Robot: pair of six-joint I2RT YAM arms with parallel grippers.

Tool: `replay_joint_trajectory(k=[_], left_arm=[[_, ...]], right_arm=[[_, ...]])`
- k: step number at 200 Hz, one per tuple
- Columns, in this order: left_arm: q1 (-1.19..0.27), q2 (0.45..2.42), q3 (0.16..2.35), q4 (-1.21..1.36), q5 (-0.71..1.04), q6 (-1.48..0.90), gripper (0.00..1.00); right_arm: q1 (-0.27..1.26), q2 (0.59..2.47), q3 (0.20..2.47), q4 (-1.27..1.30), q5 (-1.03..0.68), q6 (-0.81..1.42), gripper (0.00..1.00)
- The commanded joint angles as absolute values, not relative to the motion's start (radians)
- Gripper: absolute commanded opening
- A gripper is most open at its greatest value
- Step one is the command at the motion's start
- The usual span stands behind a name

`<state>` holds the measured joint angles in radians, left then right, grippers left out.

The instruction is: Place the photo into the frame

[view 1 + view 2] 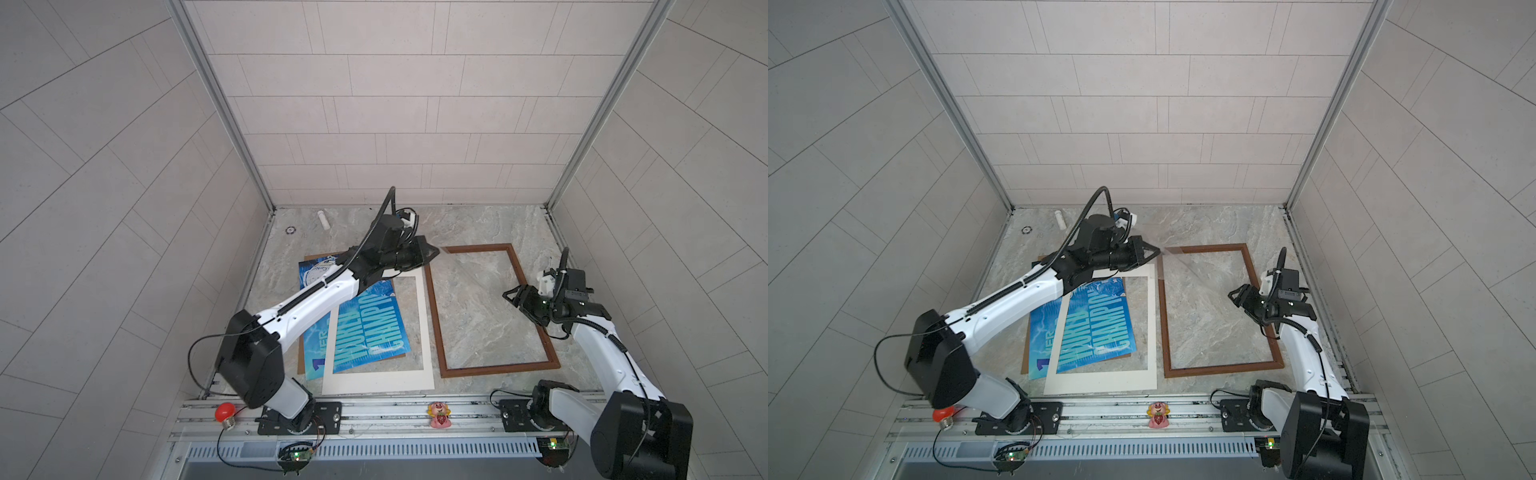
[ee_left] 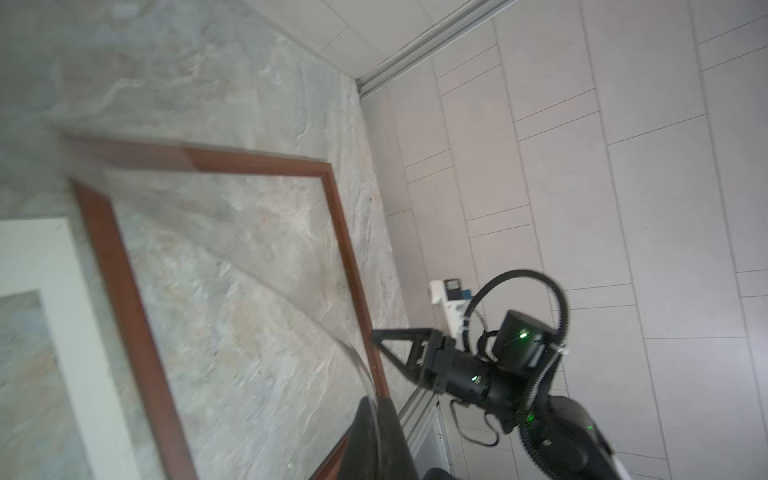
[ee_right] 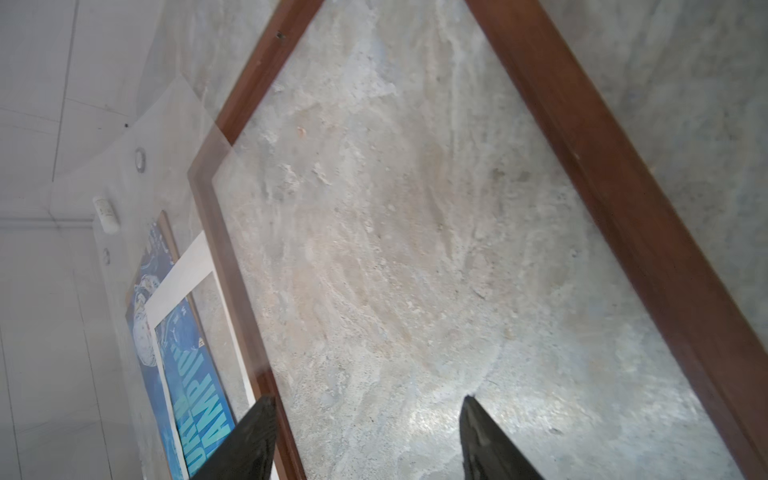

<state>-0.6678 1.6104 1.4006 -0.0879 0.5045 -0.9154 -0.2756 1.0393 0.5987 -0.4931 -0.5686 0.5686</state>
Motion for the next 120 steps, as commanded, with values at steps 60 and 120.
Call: replay_joint_trajectory(k=[60,120], left_arm=[[-0.812,1.954,2.084,-0.073,0.653,-0.883,0.00],[-0.816,1.775,1.353,0.298,0.517,-1.003,0.00]], right_arm=[[-0.595,0.856,0.481,-0.512,-0.488,0.528,0.67],[-0.655,0.938,0.480,-0.480,-0.404,0.485,0.71]])
